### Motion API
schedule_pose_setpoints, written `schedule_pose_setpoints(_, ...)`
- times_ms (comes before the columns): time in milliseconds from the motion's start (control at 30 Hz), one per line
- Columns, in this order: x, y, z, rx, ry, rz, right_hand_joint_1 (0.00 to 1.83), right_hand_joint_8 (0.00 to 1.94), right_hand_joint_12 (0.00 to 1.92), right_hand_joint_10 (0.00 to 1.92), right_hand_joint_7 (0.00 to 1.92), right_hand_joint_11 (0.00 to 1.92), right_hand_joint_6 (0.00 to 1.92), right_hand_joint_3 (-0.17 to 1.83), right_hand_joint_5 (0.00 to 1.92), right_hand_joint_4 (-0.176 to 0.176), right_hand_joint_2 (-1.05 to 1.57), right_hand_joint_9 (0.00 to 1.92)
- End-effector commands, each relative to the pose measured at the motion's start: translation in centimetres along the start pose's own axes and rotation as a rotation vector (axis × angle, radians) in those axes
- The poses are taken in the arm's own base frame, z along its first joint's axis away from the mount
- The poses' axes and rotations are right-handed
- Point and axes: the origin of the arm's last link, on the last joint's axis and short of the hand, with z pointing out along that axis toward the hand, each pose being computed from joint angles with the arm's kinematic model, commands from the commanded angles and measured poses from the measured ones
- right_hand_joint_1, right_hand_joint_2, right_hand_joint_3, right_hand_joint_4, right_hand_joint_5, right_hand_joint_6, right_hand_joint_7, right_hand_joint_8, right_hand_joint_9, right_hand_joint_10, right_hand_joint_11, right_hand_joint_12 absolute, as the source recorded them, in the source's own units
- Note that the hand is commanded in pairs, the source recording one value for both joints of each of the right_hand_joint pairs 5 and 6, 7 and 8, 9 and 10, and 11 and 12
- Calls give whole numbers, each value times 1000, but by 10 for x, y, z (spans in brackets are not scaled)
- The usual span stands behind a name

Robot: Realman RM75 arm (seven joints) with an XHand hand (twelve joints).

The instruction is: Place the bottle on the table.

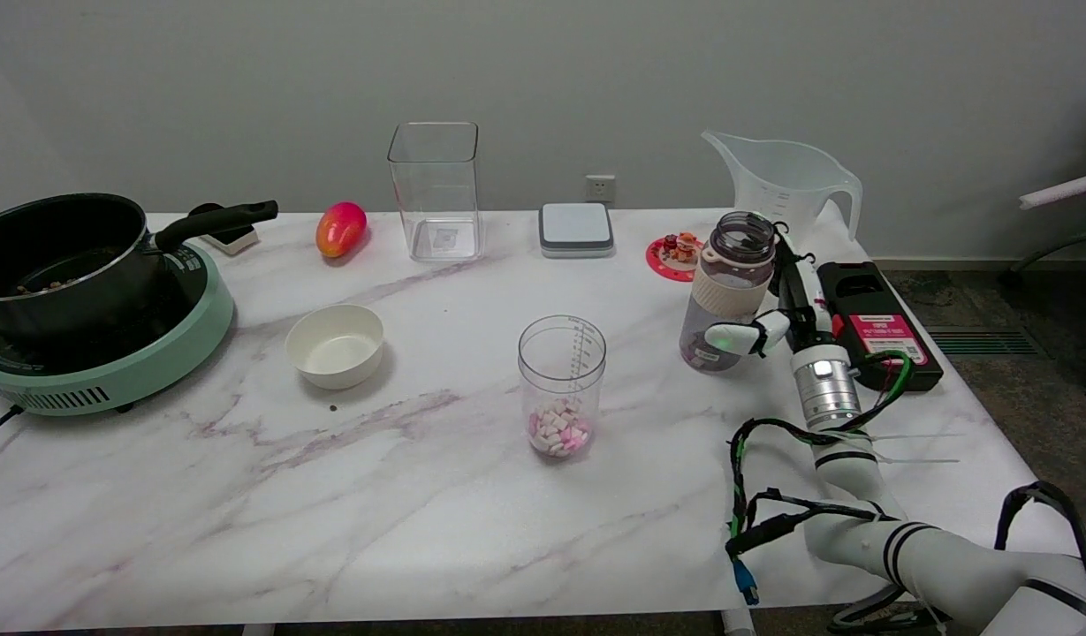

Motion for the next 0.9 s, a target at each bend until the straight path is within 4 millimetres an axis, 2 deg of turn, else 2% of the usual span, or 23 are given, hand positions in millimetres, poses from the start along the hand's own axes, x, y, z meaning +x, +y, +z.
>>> schedule_pose_setpoints(33,62,-4,-15,32,112,-46,1141,300,473,359,300,473,288,881,288,0,-701,359)
schedule_pose_setpoints(233,95,-17,-25,36,135,-116,1170,321,408,390,321,408,245,920,245,0,-757,390)
schedule_pose_setpoints(467,129,-21,-58,19,325,-113,1184,387,397,427,387,397,250,911,250,0,-733,427)
schedule_pose_setpoints(533,136,-28,-67,52,402,-110,1191,425,407,465,425,407,282,889,282,0,-682,465)
schedule_pose_setpoints(633,139,-40,-75,102,496,-130,1202,611,487,616,611,487,577,938,577,0,-452,616)
schedule_pose_setpoints(700,140,-42,-81,107,539,-142,1197,846,586,789,846,586,763,972,763,0,-361,789)
schedule_pose_setpoints(800,138,-36,-84,76,564,-90,1197,1144,692,978,1144,692,889,1016,889,0,-284,978)
schedule_pose_setpoints(900,137,-39,-83,78,586,-57,1211,1272,780,1110,1272,780,926,995,926,0,-178,1110)
